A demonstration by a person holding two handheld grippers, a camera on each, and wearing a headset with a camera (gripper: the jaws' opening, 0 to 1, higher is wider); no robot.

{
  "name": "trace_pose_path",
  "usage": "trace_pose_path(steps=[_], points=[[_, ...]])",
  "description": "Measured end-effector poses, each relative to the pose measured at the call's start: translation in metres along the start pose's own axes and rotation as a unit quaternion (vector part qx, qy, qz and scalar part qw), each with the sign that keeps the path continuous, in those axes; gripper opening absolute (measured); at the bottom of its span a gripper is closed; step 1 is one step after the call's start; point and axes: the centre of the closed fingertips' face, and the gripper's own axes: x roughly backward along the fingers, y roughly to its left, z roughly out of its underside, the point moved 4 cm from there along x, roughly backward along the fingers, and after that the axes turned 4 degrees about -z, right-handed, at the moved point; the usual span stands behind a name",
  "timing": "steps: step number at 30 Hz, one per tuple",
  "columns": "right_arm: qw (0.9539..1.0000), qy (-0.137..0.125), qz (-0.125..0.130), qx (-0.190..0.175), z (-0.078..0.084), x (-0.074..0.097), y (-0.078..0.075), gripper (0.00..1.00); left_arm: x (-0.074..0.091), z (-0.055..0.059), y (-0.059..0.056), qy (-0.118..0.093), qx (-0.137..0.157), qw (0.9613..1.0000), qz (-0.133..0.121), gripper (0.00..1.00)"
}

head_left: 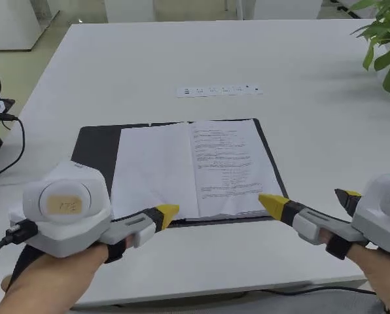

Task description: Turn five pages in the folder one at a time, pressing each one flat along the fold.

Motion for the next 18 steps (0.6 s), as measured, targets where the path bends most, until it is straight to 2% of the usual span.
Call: trace_pose_path(steps=[8,18], points=[[0.9999,0.007,-0.007,0.002,0.004,0.002,0.000,0.94,-0.021,-0.003,-0.019,0.008,-0.019,0.9994,0.028,0.87],[0.9999,0.005,-0.013,0.001,0.004,0.004,0.000,0.93,-0.048,-0.014,-0.038,0.008,-0.045,0.9971,0.061,0.85]])
